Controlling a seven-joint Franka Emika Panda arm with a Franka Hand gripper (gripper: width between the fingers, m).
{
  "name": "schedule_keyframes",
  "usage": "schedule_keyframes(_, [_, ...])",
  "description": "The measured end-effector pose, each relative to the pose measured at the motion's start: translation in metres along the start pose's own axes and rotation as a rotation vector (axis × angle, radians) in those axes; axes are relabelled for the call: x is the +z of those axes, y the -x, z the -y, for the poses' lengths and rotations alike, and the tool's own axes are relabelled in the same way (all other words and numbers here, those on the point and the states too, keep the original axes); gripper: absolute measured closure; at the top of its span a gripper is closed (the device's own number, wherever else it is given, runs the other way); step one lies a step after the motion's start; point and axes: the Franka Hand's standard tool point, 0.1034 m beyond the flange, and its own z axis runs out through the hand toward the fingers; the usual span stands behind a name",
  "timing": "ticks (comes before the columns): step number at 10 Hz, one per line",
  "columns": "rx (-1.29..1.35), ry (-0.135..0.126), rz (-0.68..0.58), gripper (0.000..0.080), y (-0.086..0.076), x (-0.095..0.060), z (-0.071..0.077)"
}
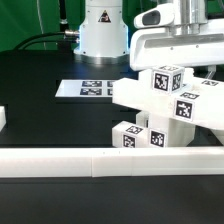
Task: Assemble chair
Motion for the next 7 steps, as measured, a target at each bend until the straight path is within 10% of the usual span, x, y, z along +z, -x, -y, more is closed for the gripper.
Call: schedule_keyframes(7, [-0.043, 0.009, 0.009, 0.0151, 0.009, 0.012, -0.004])
